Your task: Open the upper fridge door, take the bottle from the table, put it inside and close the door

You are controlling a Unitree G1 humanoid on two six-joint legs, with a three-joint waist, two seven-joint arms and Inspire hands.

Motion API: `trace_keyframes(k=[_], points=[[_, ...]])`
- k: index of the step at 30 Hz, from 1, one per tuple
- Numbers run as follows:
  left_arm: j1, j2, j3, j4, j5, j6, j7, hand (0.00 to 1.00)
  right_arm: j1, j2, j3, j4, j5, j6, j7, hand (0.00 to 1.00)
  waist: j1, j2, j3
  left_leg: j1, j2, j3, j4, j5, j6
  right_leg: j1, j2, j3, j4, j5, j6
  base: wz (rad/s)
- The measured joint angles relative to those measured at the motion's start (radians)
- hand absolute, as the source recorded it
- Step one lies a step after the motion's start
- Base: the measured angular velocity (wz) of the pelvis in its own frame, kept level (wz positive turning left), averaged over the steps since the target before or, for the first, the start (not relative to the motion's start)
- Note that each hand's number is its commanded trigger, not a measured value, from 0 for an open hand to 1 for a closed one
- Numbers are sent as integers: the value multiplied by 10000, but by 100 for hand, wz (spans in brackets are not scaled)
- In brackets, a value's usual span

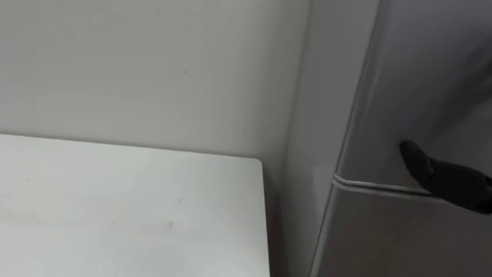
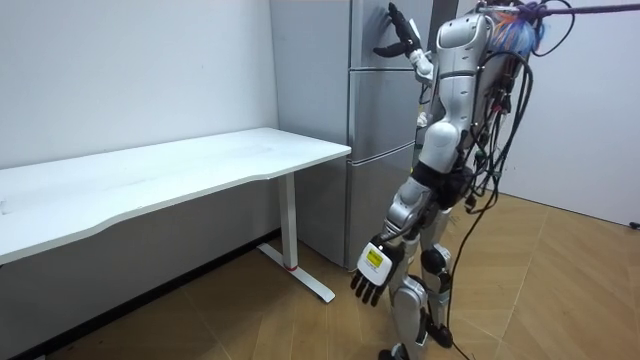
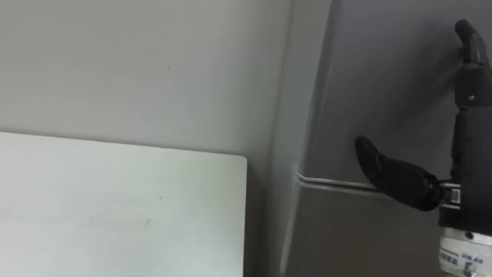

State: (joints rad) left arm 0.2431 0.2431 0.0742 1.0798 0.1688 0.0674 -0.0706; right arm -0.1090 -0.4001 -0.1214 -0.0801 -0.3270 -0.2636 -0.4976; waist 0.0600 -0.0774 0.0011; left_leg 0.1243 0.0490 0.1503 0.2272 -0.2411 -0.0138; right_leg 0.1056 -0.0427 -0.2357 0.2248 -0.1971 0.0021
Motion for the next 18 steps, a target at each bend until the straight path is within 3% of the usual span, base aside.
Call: trace_keyframes(k=[18], points=[[39, 7, 5, -95, 0, 151, -15, 0, 99, 51, -23, 577, -497, 163, 56, 0, -64, 79, -63, -285, -61, 6, 334, -48, 113, -213, -107, 17, 187, 102, 61, 0]])
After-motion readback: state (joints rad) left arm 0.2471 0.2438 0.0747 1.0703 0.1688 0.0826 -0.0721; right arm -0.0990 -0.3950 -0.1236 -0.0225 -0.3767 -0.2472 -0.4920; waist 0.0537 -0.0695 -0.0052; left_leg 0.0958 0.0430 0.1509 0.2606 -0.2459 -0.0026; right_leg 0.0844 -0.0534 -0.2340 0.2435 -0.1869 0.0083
